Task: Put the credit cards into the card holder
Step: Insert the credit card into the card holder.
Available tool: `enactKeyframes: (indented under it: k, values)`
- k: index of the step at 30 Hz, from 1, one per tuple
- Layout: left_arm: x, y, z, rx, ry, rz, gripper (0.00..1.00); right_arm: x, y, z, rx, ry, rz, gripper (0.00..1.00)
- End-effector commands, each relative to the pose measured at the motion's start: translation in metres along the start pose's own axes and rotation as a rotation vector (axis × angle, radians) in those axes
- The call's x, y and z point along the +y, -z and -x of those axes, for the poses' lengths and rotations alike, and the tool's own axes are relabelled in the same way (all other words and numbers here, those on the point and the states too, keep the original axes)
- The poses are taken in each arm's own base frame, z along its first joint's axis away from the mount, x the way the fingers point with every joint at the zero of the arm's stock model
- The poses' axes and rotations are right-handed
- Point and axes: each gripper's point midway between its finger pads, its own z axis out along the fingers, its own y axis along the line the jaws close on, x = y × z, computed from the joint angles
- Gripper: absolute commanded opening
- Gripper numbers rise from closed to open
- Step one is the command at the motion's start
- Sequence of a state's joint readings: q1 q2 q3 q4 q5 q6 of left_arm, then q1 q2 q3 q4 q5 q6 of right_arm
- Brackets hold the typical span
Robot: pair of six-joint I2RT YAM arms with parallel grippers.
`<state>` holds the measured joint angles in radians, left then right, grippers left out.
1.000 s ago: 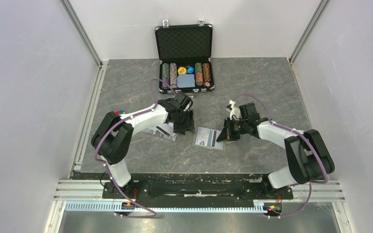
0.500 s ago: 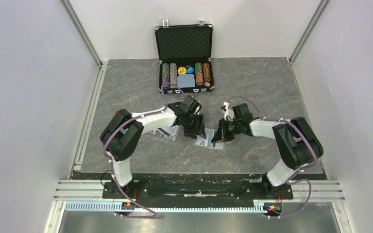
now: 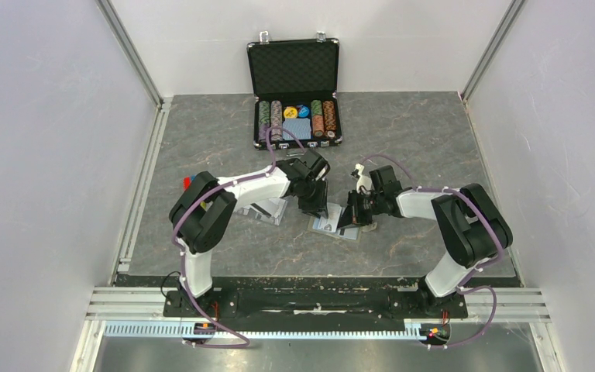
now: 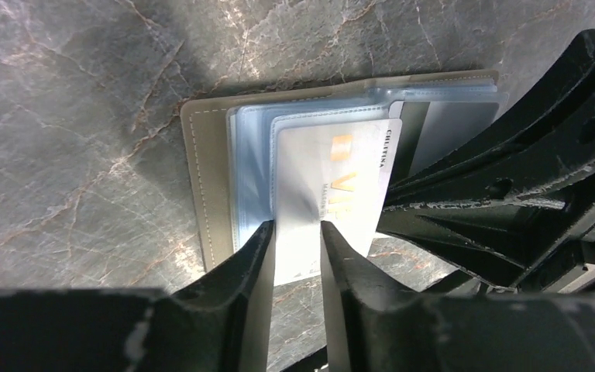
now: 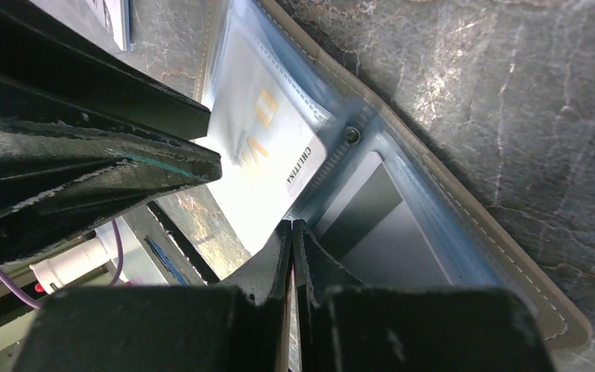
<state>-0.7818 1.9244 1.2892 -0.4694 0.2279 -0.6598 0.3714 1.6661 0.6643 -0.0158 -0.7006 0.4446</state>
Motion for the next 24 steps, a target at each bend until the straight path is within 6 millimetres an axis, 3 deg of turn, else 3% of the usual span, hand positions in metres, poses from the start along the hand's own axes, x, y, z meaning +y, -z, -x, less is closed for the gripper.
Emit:
enactKeyframes:
  k: [1,7,16,24]
  values:
    - [-0.026,0.013,0.011,-0.035,-0.082,-0.027,0.3,-0.005,-0.003,0.001,-0.006,0.015,-0.022,0.03]
    - [-0.04,0.024,0.017,-0.064,-0.08,-0.074,0.29,-0.004,-0.004,0.001,-0.003,0.018,-0.018,0.03]
    - [-0.082,0.043,0.027,-0.108,-0.105,-0.258,0.29,-0.003,-0.003,0.003,-0.002,0.019,-0.017,0.04]
    - [-0.106,0.044,0.012,-0.065,-0.131,-0.35,0.29,-0.001,-0.003,0.005,-0.004,0.024,-0.013,0.04]
